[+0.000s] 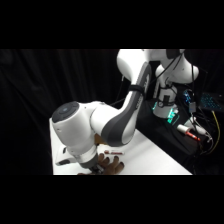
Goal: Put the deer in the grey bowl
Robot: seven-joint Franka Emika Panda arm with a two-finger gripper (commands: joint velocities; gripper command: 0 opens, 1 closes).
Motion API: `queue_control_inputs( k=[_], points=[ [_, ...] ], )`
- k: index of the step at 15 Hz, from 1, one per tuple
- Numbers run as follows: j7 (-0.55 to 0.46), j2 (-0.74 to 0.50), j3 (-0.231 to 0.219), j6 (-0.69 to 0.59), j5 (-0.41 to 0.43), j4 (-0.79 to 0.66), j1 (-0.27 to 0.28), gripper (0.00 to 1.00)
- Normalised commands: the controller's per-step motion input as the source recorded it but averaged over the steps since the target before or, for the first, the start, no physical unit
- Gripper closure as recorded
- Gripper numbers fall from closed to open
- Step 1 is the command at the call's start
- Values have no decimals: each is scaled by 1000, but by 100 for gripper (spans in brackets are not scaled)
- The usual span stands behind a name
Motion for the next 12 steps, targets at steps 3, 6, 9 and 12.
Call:
queue_control_inputs(
  k=[3,6,9,12],
  points=[
    [16,-245,-46,-343,-82,117,-32,94],
    [25,-268,-52,-257,-80,109,-72,94],
    [32,-259,-58,-188,-63,81,-121,94],
    [56,-256,-65,-120,-22,23,-169,94]
  ],
)
